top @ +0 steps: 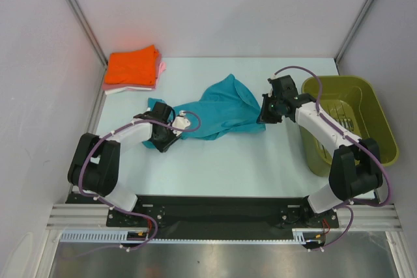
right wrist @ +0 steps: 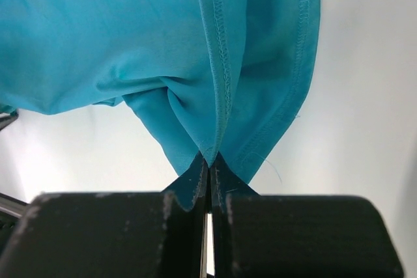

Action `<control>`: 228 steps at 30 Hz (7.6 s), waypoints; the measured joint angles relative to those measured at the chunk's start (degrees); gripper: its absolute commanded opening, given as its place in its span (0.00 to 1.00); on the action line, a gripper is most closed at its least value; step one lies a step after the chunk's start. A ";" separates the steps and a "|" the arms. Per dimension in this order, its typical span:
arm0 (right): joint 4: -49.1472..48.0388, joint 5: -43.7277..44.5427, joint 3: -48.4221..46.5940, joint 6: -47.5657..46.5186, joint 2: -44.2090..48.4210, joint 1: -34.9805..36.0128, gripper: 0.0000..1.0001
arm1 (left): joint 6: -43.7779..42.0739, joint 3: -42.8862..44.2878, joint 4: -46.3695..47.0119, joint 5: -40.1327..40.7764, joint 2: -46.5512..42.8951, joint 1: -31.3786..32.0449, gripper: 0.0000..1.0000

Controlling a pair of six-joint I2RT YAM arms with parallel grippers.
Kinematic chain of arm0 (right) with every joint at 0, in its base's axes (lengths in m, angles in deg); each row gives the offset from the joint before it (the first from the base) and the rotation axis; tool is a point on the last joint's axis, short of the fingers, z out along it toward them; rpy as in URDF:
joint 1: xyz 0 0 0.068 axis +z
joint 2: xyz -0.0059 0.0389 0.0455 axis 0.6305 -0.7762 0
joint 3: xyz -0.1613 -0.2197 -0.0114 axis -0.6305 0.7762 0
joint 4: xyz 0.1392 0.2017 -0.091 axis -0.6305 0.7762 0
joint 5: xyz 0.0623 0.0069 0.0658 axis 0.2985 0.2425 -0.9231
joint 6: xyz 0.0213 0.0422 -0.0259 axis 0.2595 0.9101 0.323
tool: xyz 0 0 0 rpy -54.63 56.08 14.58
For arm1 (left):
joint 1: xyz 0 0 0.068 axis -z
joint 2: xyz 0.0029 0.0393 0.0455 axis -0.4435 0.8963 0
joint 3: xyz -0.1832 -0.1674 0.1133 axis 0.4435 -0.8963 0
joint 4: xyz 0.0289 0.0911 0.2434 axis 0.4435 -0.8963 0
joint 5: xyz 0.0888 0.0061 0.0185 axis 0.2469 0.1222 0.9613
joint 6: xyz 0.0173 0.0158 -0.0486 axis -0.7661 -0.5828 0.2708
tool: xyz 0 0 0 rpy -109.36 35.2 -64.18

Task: Fold and stack the t-shirts
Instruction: Flatten the tshirt out, then fold the tshirt

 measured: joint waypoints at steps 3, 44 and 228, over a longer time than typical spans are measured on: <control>0.11 0.07 0.00 0.04 0.42 -0.22 0.00 | 0.74 0.33 1.14 0.98 0.68 -0.02 0.00; 5.77 -15.41 -68.28 4.00 -20.37 -14.19 0.00 | -4.52 76.02 -20.02 4.72 1.03 -19.50 0.00; 4.61 6.47 11.74 2.84 4.37 -6.27 0.00 | -12.13 19.39 -9.07 -8.83 0.76 -13.40 0.00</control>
